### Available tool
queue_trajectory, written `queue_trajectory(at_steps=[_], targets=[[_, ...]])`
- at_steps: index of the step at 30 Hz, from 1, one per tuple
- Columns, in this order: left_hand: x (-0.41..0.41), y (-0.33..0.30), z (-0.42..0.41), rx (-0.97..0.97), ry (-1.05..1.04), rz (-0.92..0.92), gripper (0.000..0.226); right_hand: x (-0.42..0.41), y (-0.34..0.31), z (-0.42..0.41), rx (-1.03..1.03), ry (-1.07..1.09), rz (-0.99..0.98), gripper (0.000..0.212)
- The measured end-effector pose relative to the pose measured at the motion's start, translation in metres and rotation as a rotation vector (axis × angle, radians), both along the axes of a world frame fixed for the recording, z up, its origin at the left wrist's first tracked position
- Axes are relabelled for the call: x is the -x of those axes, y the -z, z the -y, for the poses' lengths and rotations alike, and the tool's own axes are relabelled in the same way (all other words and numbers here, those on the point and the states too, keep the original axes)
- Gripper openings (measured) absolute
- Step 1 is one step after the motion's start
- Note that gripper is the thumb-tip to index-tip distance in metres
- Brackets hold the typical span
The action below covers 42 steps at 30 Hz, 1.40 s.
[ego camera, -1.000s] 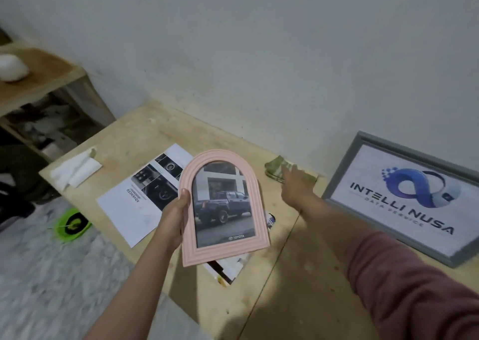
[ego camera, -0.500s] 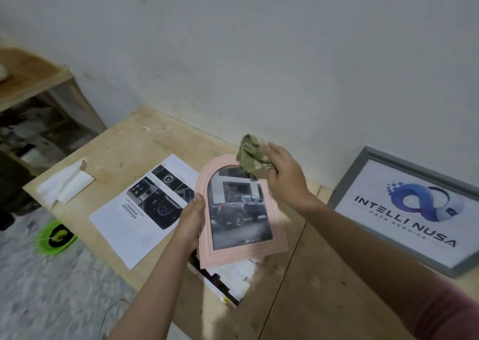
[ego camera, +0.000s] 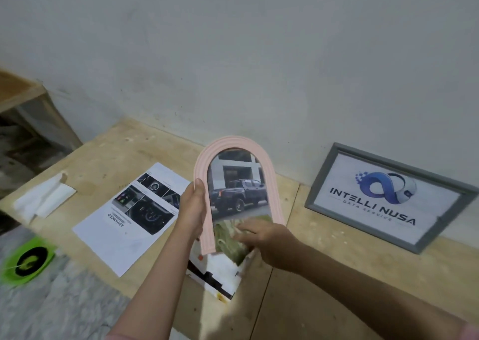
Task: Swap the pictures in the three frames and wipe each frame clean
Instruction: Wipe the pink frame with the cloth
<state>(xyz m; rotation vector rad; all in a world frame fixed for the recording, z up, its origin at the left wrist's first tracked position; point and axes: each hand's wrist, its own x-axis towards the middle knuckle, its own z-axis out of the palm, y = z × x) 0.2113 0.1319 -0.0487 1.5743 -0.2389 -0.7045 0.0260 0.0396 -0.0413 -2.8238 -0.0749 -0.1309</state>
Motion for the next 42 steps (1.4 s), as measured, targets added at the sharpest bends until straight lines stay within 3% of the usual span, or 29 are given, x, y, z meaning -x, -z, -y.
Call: queue_trajectory(at_steps=[2,4,7,12,18,22,25,28,30,33,37,42], targets=[[0.002,-0.007,0.003,-0.016,0.047,0.020,0.041,0.008,-0.024,0.015,-0.005,0.110,-0.088,0.041],[0.008,-0.011,0.006,0.009,0.070,0.012,0.035,0.006,-0.045,0.036,-0.036,0.296,0.084,0.044],[0.022,-0.013,0.014,0.027,0.113,0.014,0.035,-0.012,-0.061,0.067,0.097,0.443,0.326,0.061],[0.044,-0.019,0.024,0.094,0.116,0.010,0.025,-0.033,-0.041,0.068,0.355,0.437,0.205,0.081],[0.044,-0.017,0.025,0.153,0.022,-0.007,0.027,0.003,-0.009,0.047,0.272,0.588,0.099,0.087],[0.040,-0.019,0.027,0.170,-0.083,-0.083,0.027,0.021,-0.013,0.005,0.173,0.634,-0.092,0.071],[0.037,-0.021,0.026,0.151,-0.066,-0.073,0.030,0.039,-0.036,-0.011,0.077,0.520,-0.182,0.057],[0.042,-0.026,0.025,0.125,-0.019,-0.052,0.032,0.043,-0.070,0.003,-0.284,0.485,-0.118,0.046],[0.048,-0.031,0.025,0.132,0.024,-0.037,0.029,0.034,-0.086,0.018,-0.403,0.584,0.137,0.051],[0.055,-0.040,0.030,0.167,0.122,0.030,0.029,0.007,-0.094,0.042,-0.154,0.708,0.389,0.063],[0.064,-0.057,0.032,0.243,0.172,0.061,0.031,-0.018,-0.080,0.040,0.013,0.622,0.236,0.073],[0.049,-0.060,0.025,0.259,0.135,0.021,0.042,-0.004,-0.050,-0.001,-0.004,0.490,0.178,0.068]])
